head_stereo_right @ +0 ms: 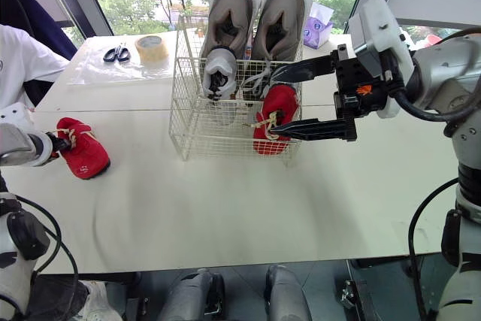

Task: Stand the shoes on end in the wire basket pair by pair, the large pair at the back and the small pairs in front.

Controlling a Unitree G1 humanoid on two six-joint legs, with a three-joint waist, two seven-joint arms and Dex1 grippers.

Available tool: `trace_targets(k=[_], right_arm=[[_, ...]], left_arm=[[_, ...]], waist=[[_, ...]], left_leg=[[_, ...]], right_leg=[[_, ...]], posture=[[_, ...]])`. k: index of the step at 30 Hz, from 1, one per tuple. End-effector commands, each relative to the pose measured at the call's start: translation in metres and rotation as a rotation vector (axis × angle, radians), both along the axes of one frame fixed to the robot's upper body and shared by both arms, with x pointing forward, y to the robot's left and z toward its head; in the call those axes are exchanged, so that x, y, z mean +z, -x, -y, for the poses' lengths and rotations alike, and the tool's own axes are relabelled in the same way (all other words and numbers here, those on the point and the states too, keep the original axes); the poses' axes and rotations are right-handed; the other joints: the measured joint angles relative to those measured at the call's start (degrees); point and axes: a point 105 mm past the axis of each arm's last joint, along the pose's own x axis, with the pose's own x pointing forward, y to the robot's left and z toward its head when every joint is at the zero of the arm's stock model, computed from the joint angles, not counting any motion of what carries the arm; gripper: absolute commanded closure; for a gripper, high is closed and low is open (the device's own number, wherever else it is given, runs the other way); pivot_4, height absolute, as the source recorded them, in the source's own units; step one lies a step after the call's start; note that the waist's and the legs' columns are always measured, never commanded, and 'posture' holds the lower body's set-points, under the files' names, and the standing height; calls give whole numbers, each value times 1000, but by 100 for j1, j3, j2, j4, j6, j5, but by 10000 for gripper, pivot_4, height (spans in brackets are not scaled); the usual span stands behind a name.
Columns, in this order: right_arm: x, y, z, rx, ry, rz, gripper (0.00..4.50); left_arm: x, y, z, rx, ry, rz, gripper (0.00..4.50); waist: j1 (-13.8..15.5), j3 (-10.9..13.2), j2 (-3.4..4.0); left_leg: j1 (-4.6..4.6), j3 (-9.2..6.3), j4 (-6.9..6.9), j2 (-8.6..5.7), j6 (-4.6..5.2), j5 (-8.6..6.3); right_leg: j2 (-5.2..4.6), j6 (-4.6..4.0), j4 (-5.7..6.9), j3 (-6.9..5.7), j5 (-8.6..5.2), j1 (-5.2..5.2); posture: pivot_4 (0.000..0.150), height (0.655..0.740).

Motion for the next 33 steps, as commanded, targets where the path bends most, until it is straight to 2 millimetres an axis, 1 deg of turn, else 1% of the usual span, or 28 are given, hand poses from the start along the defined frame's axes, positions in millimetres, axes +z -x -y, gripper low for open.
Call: trace_targets(k=[1,3,6,7,8,9,10,11,12,13,14,15,16,17,18,19,21,22,24,26,27,29,30,32,33], right_arm=[[7,3,4,-19,14,50,0],[6,1,4,-20,10,46,0],[6,-4,6,-29,4,40,0],[7,-5,6,-31,-3,37,0],[9,-5,7,-33,-14,34,0],[12,-6,7,-33,-34,29,0],[16,-7,8,-31,-55,23,0],[20,-8,8,-30,-76,19,0],[22,-9,8,-31,-90,17,0],[24,-11,8,-33,-96,16,0],[24,-12,8,-35,-98,14,0],[25,-14,8,-38,-100,12,0],[25,-16,8,-41,-103,9,0],[25,-19,8,-45,-107,7,0],[27,-22,8,-49,-110,6,0],[28,-26,7,-51,-122,0,0],[28,-31,4,-53,-133,-4,0],[29,-32,4,-51,-139,-10,0],[31,-27,4,-43,-148,-41,0],[30,-19,6,-32,-153,-83,0],[30,-16,6,-28,-153,-98,0],[24,-7,4,-12,-151,-147,0],[21,-4,3,-5,-151,-167,0],[11,2,3,-8,-142,-207,0],[7,3,4,-24,-145,-219,0]], left_arm=[[-7,9,-9,43,1,-38,44685],[3,12,-11,45,-8,-16,44685],[33,16,-9,41,-68,58,44685],[49,15,-7,34,-108,114,44685],[69,13,-5,31,-176,194,44685],[96,12,-3,36,-298,297,44685],[124,12,5,28,-388,418,44685],[153,7,30,-63,-380,601,44685],[173,6,53,-161,-341,749,44685],[193,9,84,-302,-292,914,44685],[210,18,110,-414,-271,1072,44685],[219,30,132,-515,-250,1198,44685],[221,39,147,-577,-251,1269,44685],[224,50,163,-651,-201,1376,44685],[226,57,172,-694,-161,1443,44685],[219,54,183,-743,-138,1446,44685],[202,45,201,-816,-144,1422,44685],[193,39,210,-841,-172,1400,44685],[183,36,229,-895,-243,1387,44685],[177,37,240,-914,-308,1392,44685],[176,37,242,-909,-326,1398,44685],[170,37,249,-910,-370,1404,44685],[168,37,252,-911,-388,1407,44685],[155,30,256,-891,-409,1395,44685],[147,25,255,-871,-418,1379,44685]], waist=[[-7,-1,1],[-17,0,1],[-9,3,-6],[2,4,-11],[5,7,-16],[16,10,-24],[27,12,-29],[43,18,-39],[93,16,-44],[129,16,-45],[162,15,-46],[165,15,-46],[142,11,-39],[131,10,-37],[109,9,-36],[87,10,-35],[50,9,-33],[49,9,-33],[79,10,-34],[123,10,-34],[132,10,-34],[148,10,-34],[151,10,-34],[150,9,-34],[151,9,-34]], left_leg=[[2,0,0,1,0,1],[7,0,0,3,1,2],[3,0,0,4,3,6],[-4,0,1,4,2,8],[-13,0,2,3,-1,10],[-16,0,3,2,-1,10],[-18,0,3,2,-2,10],[-20,0,4,1,-3,10],[-23,-1,4,-1,-8,8],[-25,-1,5,-4,-16,5],[-25,-1,5,-7,-18,3],[-25,-2,6,-12,-19,2],[-25,-2,6,-17,-18,1],[-23,-1,4,-24,-10,-4],[-21,4,2,-28,-6,-6],[-20,9,2,-31,-2,-7],[-14,16,2,-26,14,3],[-12,18,2,-21,14,5],[-10,17,5,-20,12,9],[-12,14,10,-16,12,9],[-12,14,10,-13,14,9],[-14,13,12,-1,24,3],[-15,12,12,-1,45,-9],[-15,10,13,-1,51,-13],[-12,10,15,-1,53,-14]], right_leg=[[0,0,3,1,0,0],[1,-1,13,3,0,-2],[2,-1,17,3,0,-6],[2,-1,17,3,0,-12],[2,-1,17,3,0,-20],[1,-1,18,4,1,-23],[0,-1,17,4,1,-24],[-2,-1,18,4,1,-25],[-8,-2,17,3,1,-28],[-20,-4,16,3,2,-29],[-25,-5,15,3,3,-29],[-35,-6,8,2,4,-22],[-44,-7,1,2,3,-18],[-52,-7,-10,4,4,-11],[-57,-6,-14,4,4,-9],[-60,-5,-14,4,5,-9],[-48,-4,-10,5,6,-10],[-24,-4,-4,4,6,-9],[-5,-4,6,1,6,-8],[6,-6,6,2,6,-8],[6,-6,6,3,6,-8],[5,-6,1,5,6,-8],[5,-6,-1,4,6,-6],[5,-6,-14,3,6,2],[5,-6,-15,3,6,7]], posture=[[1500,7400],[1500,7400],[1500,7400],[1500,7400],[1500,7400],[1500,7400],[1500,7400],[1500,7400],[1500,7400],[1500,7400],[1500,7400],[1500,7400],[1500,7400],[1500,7400],[1500,7400],[1500,7400],[1500,7400],[1500,7400],[1500,7400],[1500,7400],[1500,7400],[1500,7400],[1500,7400],[1500,7400],[1500,7400]])
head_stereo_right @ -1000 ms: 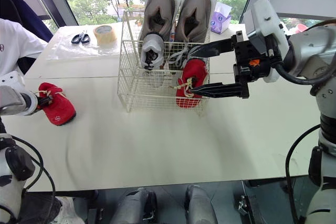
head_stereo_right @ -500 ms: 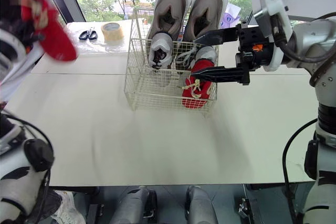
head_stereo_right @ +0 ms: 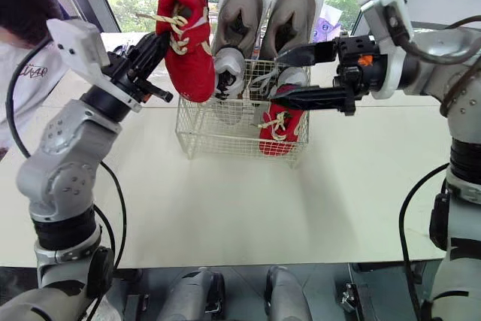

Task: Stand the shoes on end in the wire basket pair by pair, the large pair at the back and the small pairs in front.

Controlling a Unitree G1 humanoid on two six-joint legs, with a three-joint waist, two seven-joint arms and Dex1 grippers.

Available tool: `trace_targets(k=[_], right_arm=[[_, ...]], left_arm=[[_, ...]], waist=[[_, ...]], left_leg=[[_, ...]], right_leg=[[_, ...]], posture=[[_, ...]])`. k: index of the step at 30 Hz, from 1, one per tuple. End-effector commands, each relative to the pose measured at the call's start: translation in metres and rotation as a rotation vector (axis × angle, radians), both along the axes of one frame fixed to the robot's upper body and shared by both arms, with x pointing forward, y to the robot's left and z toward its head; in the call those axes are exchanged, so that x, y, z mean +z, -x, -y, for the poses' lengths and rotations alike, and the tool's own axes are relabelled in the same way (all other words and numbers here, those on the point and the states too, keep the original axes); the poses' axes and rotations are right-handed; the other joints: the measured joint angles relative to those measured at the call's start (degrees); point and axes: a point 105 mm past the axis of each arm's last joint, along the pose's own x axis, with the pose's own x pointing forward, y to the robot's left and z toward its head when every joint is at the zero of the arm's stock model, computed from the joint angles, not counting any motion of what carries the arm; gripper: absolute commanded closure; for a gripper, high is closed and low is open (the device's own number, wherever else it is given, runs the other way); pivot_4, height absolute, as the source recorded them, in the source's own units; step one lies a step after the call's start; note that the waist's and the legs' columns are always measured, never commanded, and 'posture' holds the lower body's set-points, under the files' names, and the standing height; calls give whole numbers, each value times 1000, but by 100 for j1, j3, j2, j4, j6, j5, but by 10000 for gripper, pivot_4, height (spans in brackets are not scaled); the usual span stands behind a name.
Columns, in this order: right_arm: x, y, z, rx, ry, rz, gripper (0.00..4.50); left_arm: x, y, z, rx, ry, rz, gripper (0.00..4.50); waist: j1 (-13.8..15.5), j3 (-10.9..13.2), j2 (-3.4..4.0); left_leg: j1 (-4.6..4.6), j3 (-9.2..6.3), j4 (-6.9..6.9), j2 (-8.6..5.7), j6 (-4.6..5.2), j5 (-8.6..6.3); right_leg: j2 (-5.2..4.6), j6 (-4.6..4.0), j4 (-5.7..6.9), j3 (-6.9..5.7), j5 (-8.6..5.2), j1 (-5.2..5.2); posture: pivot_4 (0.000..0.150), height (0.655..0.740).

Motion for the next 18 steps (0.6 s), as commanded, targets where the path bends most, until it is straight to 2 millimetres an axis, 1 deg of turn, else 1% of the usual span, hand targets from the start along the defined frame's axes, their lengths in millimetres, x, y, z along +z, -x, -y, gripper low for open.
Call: trace_targets(k=[1,2,4,8,10,12,14,18], right_arm=[[-2,14,4,-18,-9,-6,0],[-3,15,4,-28,-13,-11,0],[-1,17,8,-51,-34,-22,0],[-4,16,14,-104,-49,-40,0],[-4,15,15,-118,-57,-42,0],[-3,15,15,-121,-68,-42,0],[-2,15,15,-119,-75,-42,0],[-4,16,14,-115,-68,-57,0]], left_arm=[[-11,-3,4,63,-20,60,44685],[-15,-5,3,73,-26,59,44685],[-26,-9,2,58,45,4,44685],[-39,-6,11,59,39,-19,44685],[-45,-1,18,56,-11,-10,44685],[-51,0,21,67,-46,-4,44685],[-58,1,22,97,-85,7,44685],[-79,0,17,136,-93,-49,44685]], waist=[[1,0,-1],[0,0,-1],[1,0,-1],[2,-1,-1],[-3,-1,0],[1,-1,0],[0,-1,1],[-5,-3,2]], left_leg=[[1,-2,1,0,5,-3],[3,-2,6,0,10,-6],[2,-2,9,0,16,-8],[1,-7,12,2,20,-10],[2,-8,13,1,22,-12],[2,-8,14,1,23,-12],[3,-10,14,2,23,-12],[3,-10,14,3,24,-13]], right_leg=[[0,0,-6,-2,0,7],[-1,0,-5,-3,0,10],[-1,0,-5,-3,0,9],[0,0,-4,-4,0,10],[0,0,-5,-5,0,13],[0,0,-4,-5,0,13],[1,0,-4,-6,0,13],[1,0,-4,-6,0,13]], posture=[[1500,7400],[1500,7400],[1500,7400],[1500,7400],[1500,7400],[1500,7400],[1500,7400],[1500,7400]])
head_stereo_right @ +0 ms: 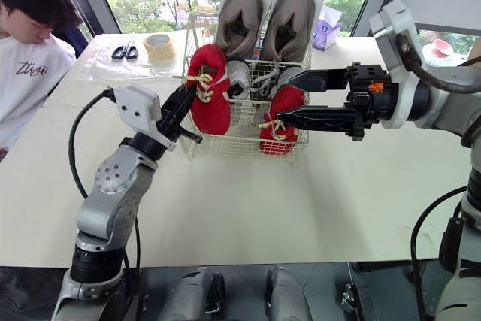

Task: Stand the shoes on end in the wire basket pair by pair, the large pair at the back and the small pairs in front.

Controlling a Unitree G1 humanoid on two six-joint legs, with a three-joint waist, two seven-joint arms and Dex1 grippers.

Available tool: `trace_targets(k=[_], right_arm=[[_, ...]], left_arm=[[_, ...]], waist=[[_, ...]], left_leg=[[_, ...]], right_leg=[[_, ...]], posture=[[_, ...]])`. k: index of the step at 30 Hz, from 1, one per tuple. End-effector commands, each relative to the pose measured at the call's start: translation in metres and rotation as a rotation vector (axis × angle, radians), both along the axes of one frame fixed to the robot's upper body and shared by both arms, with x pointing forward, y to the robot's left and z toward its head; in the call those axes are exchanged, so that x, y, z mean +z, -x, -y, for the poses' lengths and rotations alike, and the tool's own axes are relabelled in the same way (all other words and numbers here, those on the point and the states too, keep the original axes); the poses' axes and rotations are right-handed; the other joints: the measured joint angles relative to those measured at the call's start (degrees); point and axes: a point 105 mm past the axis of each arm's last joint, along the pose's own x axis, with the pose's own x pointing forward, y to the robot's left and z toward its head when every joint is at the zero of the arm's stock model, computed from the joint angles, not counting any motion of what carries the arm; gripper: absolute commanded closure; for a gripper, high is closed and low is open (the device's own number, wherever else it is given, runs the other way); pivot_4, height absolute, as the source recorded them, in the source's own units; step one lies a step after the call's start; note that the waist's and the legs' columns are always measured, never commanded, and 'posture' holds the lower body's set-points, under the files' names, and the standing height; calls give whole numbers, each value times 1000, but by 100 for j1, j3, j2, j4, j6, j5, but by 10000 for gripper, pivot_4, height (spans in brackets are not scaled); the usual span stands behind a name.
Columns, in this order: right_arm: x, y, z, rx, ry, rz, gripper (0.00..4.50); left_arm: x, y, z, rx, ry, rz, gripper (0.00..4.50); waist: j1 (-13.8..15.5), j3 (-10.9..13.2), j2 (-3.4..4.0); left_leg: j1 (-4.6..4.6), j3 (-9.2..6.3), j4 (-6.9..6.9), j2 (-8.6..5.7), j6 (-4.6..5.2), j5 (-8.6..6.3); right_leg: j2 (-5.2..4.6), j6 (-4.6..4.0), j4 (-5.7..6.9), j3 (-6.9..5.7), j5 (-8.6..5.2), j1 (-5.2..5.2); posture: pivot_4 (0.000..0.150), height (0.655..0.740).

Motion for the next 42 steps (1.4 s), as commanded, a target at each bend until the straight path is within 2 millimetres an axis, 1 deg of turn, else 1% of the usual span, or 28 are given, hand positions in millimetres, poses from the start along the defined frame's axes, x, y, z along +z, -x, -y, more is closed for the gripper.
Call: trace_targets(k=[1,6,10,12,16,17,18,19,20,21,22,25,26,28,29,33,37,39,42], right_arm=[[7,8,2,3,3,30,0],[-1,11,5,-8,15,-6,0],[-7,10,8,-31,7,-28,0],[-9,10,9,-35,8,-31,0],[-13,12,10,-48,7,-36,0],[-14,13,11,-55,10,-38,0],[-15,14,12,-63,11,-41,0],[-16,15,14,-70,13,-43,0],[-18,15,15,-76,14,-47,0],[-19,16,16,-80,12,-51,0],[-20,16,17,-85,11,-55,0],[-25,16,21,-102,2,-70,0],[-26,16,23,-111,-3,-79,0],[-38,14,34,-155,-4,-124,0],[-47,12,40,-183,7,-150,0],[-86,5,63,-278,-1,-252,0],[-107,8,71,-316,29,-297,0],[-113,9,70,-319,34,-302,0],[-115,8,67,-314,33,-296,0]], left_arm=[[-3,5,-2,26,-14,14,44685],[-19,10,-7,37,-55,-44,44685],[-24,19,1,-68,-72,-112,44685],[-22,21,0,-92,-94,-121,44685],[-18,22,-10,-114,-84,-148,30958],[-16,22,-14,-112,-76,-162,24469],[-14,23,-18,-116,-67,-189,19650],[-13,26,-21,-149,-14,-243,15138],[-11,32,-21,-227,75,-303,10573],[-9,43,-19,-314,110,-344,10573],[-12,52,-20,-372,105,-399,10573],[-21,71,-35,-426,60,-521,10573],[-21,77,-41,-449,70,-552,10573],[-31,81,-61,-395,51,-628,10573],[-35,82,-70,-370,43,-654,10573],[-60,89,-88,-323,11,-747,10573],[-74,93,-94,-311,-62,-768,10573],[-78,92,-94,-313,-51,-769,10573],[-78,89,-96,-302,-26,-753,10573]], waist=[[3,0,0],[1,-3,2],[5,-3,3],[4,-4,3],[0,-4,3],[1,-4,3],[1,-4,3],[2,-4,3],[0,-4,3],[-2,-4,3],[-6,-4,3],[-20,-4,7],[-23,-4,7],[-13,-4,6],[6,-5,7],[21,-8,11],[-2,-9,16],[-3,-15,29],[-3,-18,35]], left_leg=[[0,0,0,0,0,0],[1,-2,1,0,3,-2],[1,-4,3,1,3,-2],[0,-5,5,1,3,-2],[-1,-6,6,1,3,-2],[-1,-6,6,2,3,-2],[-1,-7,6,2,3,-2],[-1,-8,6,2,3,-2],[-1,-8,6,2,3,-2],[-2,-9,6,2,3,-2],[-2,-10,8,3,3,-2],[0,-15,9,4,1,-1],[1,-15,9,4,1,-1],[2,-15,10,4,-4,1],[3,-17,10,5,-4,1],[6,-17,17,1,-3,-1],[3,-13,22,2,-2,-7],[3,-13,20,4,-8,-11],[1,-13,20,6,-10,-12]], right_leg=[[0,0,1,0,0,0],[-1,-1,0,0,0,1],[0,-1,2,-1,-1,1],[0,-1,2,-1,-1,2],[1,-1,2,-2,-1,1],[1,-1,2,-2,-1,1],[1,-1,2,-2,-1,1],[2,-1,2,-3,-1,1],[2,-1,2,-3,-1,1],[2,0,3,-2,-2,1],[1,1,4,-1,-2,2],[3,2,7,-2,-3,3],[4,3,9,-2,-3,3],[5,1,10,-2,-4,3],[6,-5,9,-4,-8,5],[4,-21,-6,-9,-17,20],[2,-23,-7,-6,-18,13],[2,-27,-7,-5,-20,10],[2,-31,-7,-4,-21,7]], posture=[[1500,7400],[1500,7400],[1500,7400],[1500,7400],[1500,7400],[1500,7400],[1500,7400],[1500,7400],[1500,7400],[1500,7400],[1500,7400],[1500,7400],[1500,7400],[1500,7400],[1500,7400],[1500,7400],[1500,7400],[1500,7400],[1500,7400]])
